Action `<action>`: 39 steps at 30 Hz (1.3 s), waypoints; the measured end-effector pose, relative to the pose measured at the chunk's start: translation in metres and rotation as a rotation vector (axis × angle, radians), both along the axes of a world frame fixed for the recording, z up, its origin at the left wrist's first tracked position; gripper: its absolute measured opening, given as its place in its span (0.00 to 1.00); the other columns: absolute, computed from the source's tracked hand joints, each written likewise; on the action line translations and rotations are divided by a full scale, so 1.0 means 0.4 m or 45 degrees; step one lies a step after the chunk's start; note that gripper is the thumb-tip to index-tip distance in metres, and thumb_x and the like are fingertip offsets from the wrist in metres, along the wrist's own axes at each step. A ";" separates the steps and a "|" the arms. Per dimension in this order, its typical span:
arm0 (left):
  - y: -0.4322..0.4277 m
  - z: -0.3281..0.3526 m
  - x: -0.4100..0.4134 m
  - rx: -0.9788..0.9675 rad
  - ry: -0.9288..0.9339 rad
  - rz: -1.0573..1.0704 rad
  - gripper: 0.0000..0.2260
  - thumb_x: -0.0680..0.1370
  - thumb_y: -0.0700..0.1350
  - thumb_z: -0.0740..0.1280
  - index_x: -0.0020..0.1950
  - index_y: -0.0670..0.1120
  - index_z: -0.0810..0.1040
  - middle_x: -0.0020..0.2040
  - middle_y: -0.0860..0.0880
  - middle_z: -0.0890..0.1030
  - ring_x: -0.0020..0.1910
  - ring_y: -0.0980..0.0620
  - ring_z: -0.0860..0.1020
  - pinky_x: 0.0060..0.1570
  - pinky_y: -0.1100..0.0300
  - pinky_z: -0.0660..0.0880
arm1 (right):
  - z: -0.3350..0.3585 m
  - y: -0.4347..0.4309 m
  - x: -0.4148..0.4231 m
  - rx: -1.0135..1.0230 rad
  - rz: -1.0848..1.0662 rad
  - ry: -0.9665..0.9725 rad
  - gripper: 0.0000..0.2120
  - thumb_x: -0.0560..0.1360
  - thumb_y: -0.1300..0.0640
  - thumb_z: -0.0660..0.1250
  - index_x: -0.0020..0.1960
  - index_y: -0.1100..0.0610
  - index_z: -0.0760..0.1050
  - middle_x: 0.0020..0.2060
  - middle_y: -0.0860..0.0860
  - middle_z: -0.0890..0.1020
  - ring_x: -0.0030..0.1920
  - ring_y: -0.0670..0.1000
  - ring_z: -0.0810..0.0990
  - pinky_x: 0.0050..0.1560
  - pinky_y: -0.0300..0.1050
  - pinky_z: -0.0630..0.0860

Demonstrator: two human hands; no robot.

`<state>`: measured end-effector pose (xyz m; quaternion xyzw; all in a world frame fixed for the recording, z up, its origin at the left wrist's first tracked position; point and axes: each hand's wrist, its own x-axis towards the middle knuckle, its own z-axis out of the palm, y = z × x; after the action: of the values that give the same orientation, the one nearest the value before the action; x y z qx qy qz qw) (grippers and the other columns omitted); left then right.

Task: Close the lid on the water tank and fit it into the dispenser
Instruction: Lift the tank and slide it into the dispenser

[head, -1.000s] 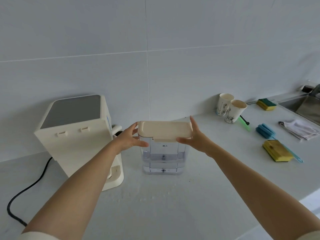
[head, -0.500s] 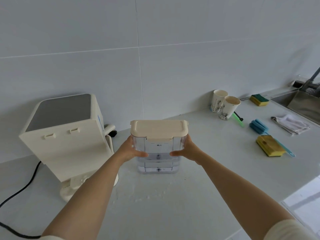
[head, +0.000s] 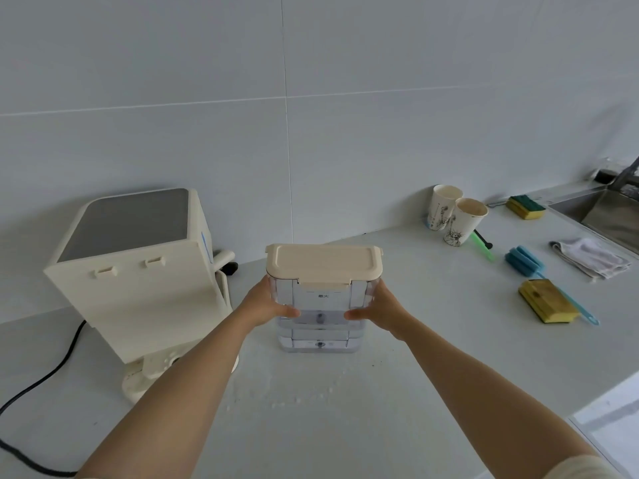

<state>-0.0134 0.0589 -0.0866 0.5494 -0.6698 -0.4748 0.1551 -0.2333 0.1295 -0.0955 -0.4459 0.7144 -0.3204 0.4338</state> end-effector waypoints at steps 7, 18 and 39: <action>0.014 0.023 0.017 -0.027 0.008 0.032 0.39 0.63 0.44 0.78 0.69 0.45 0.64 0.67 0.46 0.72 0.68 0.46 0.68 0.67 0.51 0.67 | 0.015 -0.004 0.010 -0.038 0.048 0.010 0.48 0.59 0.61 0.78 0.73 0.55 0.56 0.68 0.54 0.70 0.68 0.56 0.67 0.69 0.55 0.66; 0.036 0.135 0.154 -0.087 0.121 0.102 0.26 0.64 0.38 0.77 0.57 0.49 0.72 0.57 0.52 0.76 0.62 0.51 0.72 0.58 0.60 0.66 | 0.117 -0.052 0.104 -0.111 0.204 0.033 0.45 0.59 0.58 0.79 0.70 0.59 0.59 0.67 0.54 0.69 0.68 0.57 0.66 0.67 0.52 0.67; 0.105 0.388 0.483 -0.189 0.082 0.403 0.16 0.68 0.34 0.73 0.34 0.52 0.71 0.21 0.61 0.76 0.34 0.61 0.72 0.29 0.69 0.69 | 0.350 -0.132 0.447 -0.275 0.652 -0.091 0.19 0.65 0.66 0.74 0.43 0.47 0.69 0.40 0.42 0.75 0.42 0.43 0.74 0.41 0.35 0.72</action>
<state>0.1799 0.1009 0.0688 0.6195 -0.6028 -0.4111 0.2895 -0.0544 0.0765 0.0445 -0.6440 0.5245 -0.2901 0.4754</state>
